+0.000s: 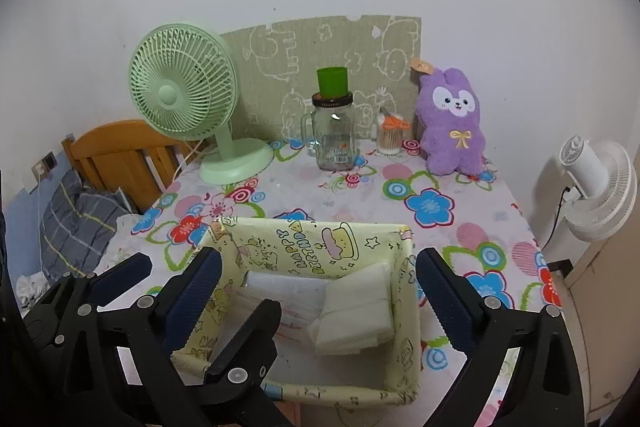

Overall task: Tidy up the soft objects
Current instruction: 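Release the tissue pack with the right gripper and withdraw both grippers from the basket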

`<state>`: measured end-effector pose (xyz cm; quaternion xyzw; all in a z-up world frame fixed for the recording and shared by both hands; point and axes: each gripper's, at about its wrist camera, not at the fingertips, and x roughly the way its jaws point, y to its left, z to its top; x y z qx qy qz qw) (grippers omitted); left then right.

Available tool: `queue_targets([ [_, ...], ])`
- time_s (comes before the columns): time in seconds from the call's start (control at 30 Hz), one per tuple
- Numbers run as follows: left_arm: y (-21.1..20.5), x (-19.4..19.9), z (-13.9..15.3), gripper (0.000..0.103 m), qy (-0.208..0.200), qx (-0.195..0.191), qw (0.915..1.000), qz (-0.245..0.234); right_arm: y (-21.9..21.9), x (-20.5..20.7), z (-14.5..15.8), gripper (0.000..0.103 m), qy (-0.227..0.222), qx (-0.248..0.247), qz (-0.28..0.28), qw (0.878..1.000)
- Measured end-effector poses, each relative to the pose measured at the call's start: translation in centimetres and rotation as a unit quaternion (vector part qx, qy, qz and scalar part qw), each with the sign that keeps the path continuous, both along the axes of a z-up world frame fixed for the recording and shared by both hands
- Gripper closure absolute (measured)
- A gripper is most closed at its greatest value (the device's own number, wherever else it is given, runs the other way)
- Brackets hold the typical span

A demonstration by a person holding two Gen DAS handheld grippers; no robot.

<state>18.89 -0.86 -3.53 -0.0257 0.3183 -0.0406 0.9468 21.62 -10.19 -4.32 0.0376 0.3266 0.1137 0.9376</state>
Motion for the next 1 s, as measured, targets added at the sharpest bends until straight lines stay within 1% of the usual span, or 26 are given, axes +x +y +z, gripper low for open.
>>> queue_targets([
  [0.27,-0.6,-2.4,1.4,0.0,-0.019,0.013,0.9997,0.008,-0.7,-2.6,1.4,0.003,-0.016,-0.004,-0.005,1.0],
  [0.47,-0.8,-4.2,2.3,0.0,-0.03,0.01,0.9995,0.004,-1.0,-4.6,2.6,0.003,-0.029,-0.005,-0.009,1.0],
  [0.7,-1.3,-6.3,3.0,0.0,-0.041,0.01,0.9991,-0.002,-1.6,-7.0,3.6,0.003,-0.04,-0.008,-0.017,0.999],
  [1.0,-1.7,-8.8,3.4,0.0,-0.054,0.012,0.9984,-0.007,-2.2,-9.7,4.1,0.003,-0.048,-0.008,-0.019,0.999],
])
